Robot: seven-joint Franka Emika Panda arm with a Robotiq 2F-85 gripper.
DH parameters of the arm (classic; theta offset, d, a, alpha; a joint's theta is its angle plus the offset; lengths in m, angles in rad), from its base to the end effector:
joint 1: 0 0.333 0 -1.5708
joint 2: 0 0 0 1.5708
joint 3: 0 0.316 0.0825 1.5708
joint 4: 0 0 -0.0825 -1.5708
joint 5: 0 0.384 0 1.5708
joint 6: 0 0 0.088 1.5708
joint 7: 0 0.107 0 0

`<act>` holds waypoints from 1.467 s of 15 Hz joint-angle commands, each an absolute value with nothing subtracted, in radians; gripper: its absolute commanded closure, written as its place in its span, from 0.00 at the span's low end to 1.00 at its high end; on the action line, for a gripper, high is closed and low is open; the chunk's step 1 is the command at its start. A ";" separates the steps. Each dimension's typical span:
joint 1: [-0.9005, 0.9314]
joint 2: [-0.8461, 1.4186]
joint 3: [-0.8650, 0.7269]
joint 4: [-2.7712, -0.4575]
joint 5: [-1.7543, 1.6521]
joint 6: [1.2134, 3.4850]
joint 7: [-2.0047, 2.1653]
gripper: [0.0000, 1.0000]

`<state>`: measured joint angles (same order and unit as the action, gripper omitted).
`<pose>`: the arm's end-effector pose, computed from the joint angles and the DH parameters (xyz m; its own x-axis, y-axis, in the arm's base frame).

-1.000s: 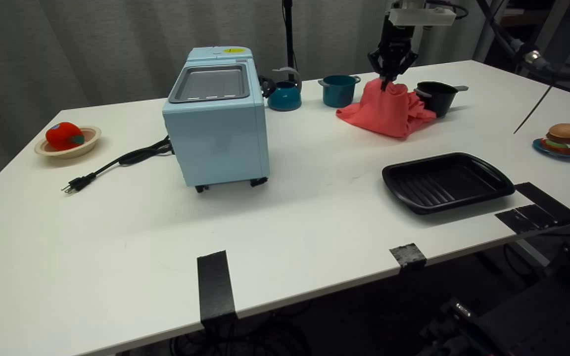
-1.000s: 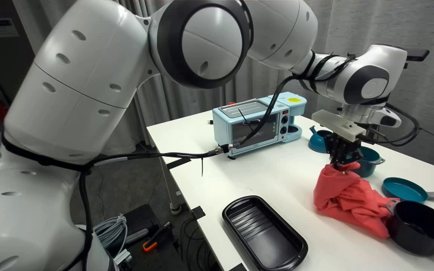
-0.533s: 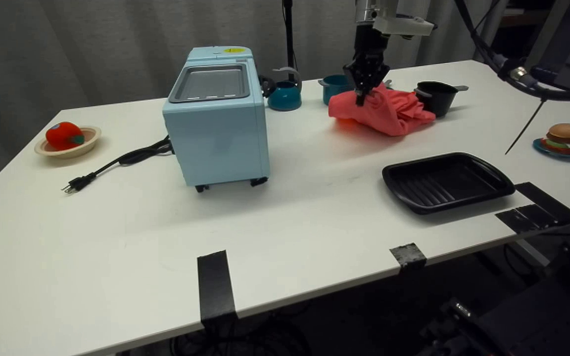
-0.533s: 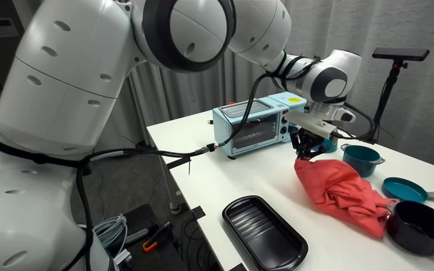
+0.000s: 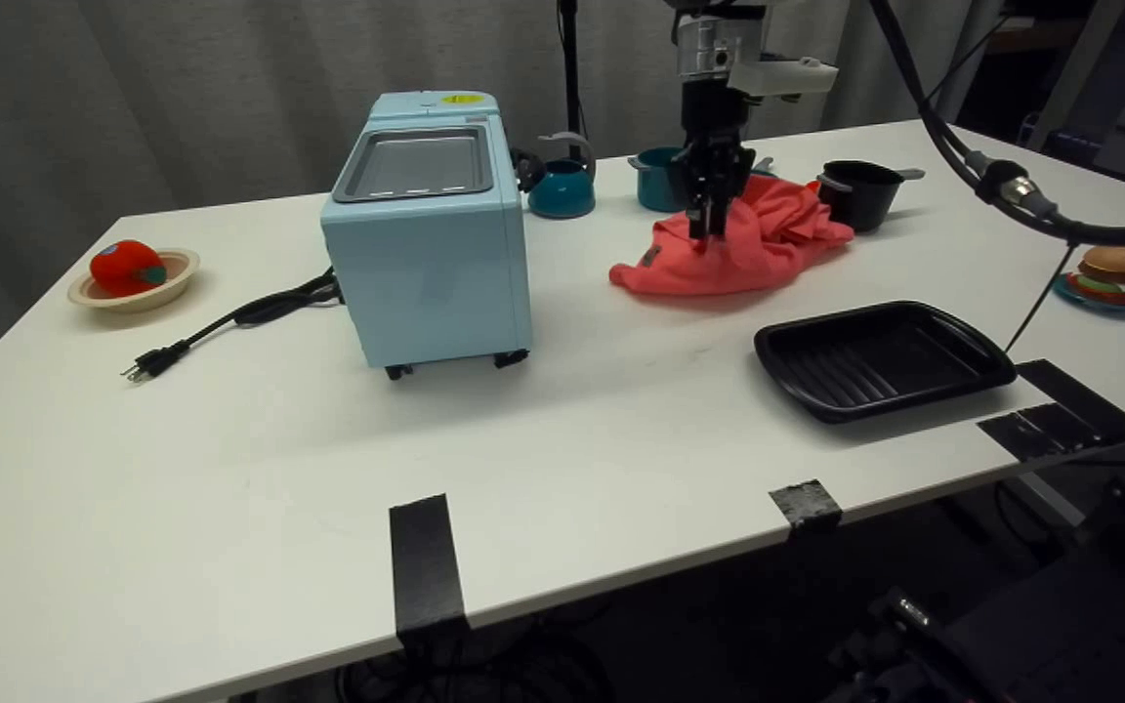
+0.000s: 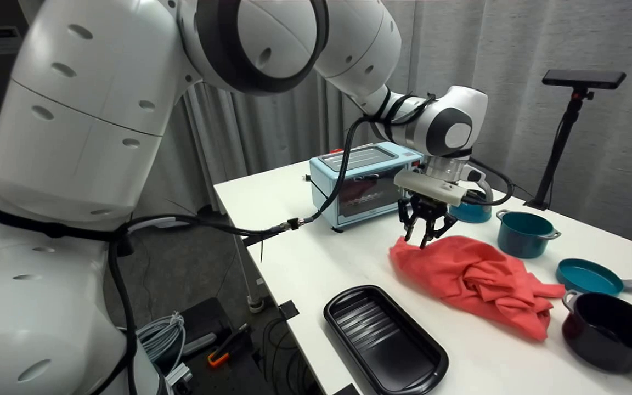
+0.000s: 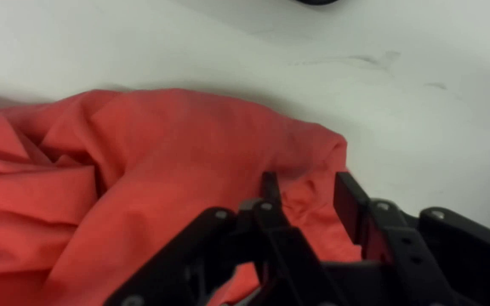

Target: Unfold the orange cloth

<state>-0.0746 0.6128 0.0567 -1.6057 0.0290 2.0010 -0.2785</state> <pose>0.6680 -0.0146 0.2553 0.9509 0.2428 -0.1919 0.2244 -0.9679 -0.1128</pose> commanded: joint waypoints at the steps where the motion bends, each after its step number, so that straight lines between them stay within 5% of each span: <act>1: -0.080 0.592 0.048 -1.582 0.024 2.020 -0.293 0.29; 5: -0.087 0.613 0.023 -1.522 0.031 2.084 -0.243 0.01; 6: -0.089 0.620 0.013 -1.518 0.031 2.113 -0.221 0.00; 20: -0.097 0.736 -0.141 -1.441 -0.070 2.150 -0.001 0.00; 22: -0.096 0.744 -0.146 -1.444 -0.073 2.134 0.010 0.26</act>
<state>-0.0918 0.7181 -0.1416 -1.4797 -0.0446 2.1858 -0.0237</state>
